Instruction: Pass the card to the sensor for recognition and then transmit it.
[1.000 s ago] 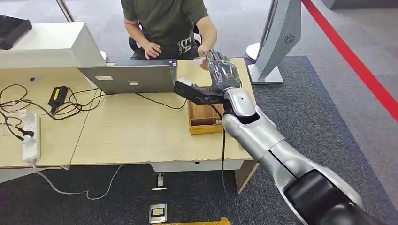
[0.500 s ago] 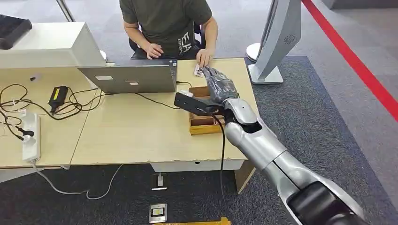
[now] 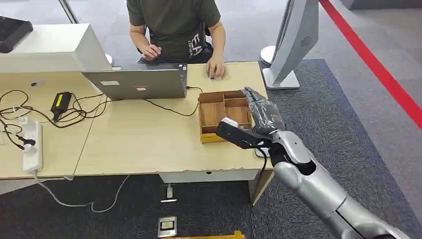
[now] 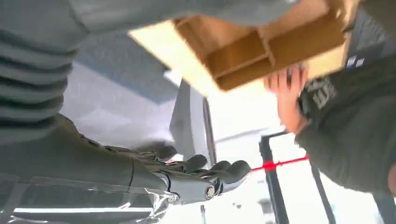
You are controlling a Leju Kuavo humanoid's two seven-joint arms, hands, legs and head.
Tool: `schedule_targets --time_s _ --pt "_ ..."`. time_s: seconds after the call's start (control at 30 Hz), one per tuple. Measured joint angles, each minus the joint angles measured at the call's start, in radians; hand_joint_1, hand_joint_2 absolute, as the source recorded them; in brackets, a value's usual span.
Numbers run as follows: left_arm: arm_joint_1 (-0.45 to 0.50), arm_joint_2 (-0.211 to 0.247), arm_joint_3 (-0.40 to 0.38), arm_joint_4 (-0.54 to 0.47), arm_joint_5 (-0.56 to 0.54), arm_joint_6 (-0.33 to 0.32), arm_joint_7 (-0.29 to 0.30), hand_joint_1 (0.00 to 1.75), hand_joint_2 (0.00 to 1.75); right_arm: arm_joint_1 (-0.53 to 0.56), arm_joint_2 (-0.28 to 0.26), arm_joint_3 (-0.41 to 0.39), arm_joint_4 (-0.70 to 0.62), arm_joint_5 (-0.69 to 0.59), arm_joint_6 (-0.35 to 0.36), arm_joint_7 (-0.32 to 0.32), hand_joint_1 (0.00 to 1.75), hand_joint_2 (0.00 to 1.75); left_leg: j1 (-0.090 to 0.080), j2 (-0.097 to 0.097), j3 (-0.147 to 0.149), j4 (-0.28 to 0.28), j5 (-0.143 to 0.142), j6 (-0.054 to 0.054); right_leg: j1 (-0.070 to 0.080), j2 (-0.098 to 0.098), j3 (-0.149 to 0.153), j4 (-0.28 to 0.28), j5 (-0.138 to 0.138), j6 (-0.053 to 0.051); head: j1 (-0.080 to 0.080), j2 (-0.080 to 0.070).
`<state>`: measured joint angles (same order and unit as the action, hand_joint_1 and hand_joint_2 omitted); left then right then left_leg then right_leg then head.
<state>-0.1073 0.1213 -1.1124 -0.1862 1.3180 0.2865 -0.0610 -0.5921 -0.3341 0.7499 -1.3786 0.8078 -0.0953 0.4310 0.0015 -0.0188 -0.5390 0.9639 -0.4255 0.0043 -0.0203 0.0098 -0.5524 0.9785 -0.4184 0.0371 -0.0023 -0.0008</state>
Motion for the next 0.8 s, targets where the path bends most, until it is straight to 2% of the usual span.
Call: schedule_targets --time_s 0.07,0.2,0.23,0.27,0.3,0.37,0.57,0.8 --pt "0.000 0.000 0.003 0.000 0.005 -0.001 -0.027 0.00 0.00 0.030 -0.033 0.008 -0.044 0.084 -0.039 0.026 0.00 1.75 0.000 0.000 0.000 0.000 0.000 0.000 0.000 0.000 0.000 0.000 0.000 0.000 0.000 0.000" --pt "0.000 0.000 0.006 0.000 0.007 -0.008 -0.048 0.00 0.00 0.067 -0.060 0.020 -0.078 0.236 -0.081 0.053 0.00 1.75 0.001 0.000 0.000 0.000 0.000 0.000 0.001 0.000 0.000 0.000 0.000 0.000 0.000 0.000" --pt "0.000 0.000 0.006 0.000 0.008 -0.010 -0.049 0.00 0.00 0.088 -0.065 0.022 -0.085 0.332 -0.087 0.060 0.00 1.75 0.001 0.000 0.000 0.000 0.000 0.000 0.001 0.000 0.001 0.000 0.000 0.000 0.000 0.000" --pt "0.000 0.000 0.008 0.000 0.008 -0.012 -0.050 0.00 0.00 0.107 -0.067 0.027 -0.086 0.465 -0.082 0.060 0.00 1.75 0.001 0.000 0.000 0.000 0.000 0.000 0.001 0.000 0.001 0.000 0.000 0.000 0.001 0.000" --pt "0.000 0.000 0.010 0.000 0.008 -0.014 -0.049 0.00 0.00 0.119 -0.067 0.033 -0.086 0.541 -0.072 0.057 0.00 1.75 0.001 0.000 -0.001 0.000 0.000 0.000 0.001 0.000 0.001 0.000 0.000 0.000 0.001 0.000" --pt "-0.002 0.000 0.012 0.000 0.008 -0.017 -0.049 0.00 0.00 0.128 -0.063 0.043 -0.081 0.603 -0.047 0.049 0.00 1.75 0.001 0.000 -0.001 -0.001 0.000 0.000 0.001 0.000 0.001 0.000 0.000 0.000 0.001 0.000" --pt "-0.003 0.000 0.014 0.000 0.004 -0.026 -0.044 0.00 0.00 0.136 -0.036 0.058 -0.055 0.603 0.003 0.020 0.00 1.75 0.001 0.000 -0.001 -0.001 0.000 0.000 0.001 0.000 0.001 0.000 0.000 0.000 0.001 0.000" --pt "-0.004 0.000 0.014 0.000 -0.021 -0.045 -0.026 0.00 0.00 0.119 0.018 0.067 0.027 0.549 0.028 -0.055 0.00 1.75 0.001 0.000 -0.001 -0.001 0.000 0.000 0.001 0.000 0.001 0.001 0.000 0.000 0.001 0.000"
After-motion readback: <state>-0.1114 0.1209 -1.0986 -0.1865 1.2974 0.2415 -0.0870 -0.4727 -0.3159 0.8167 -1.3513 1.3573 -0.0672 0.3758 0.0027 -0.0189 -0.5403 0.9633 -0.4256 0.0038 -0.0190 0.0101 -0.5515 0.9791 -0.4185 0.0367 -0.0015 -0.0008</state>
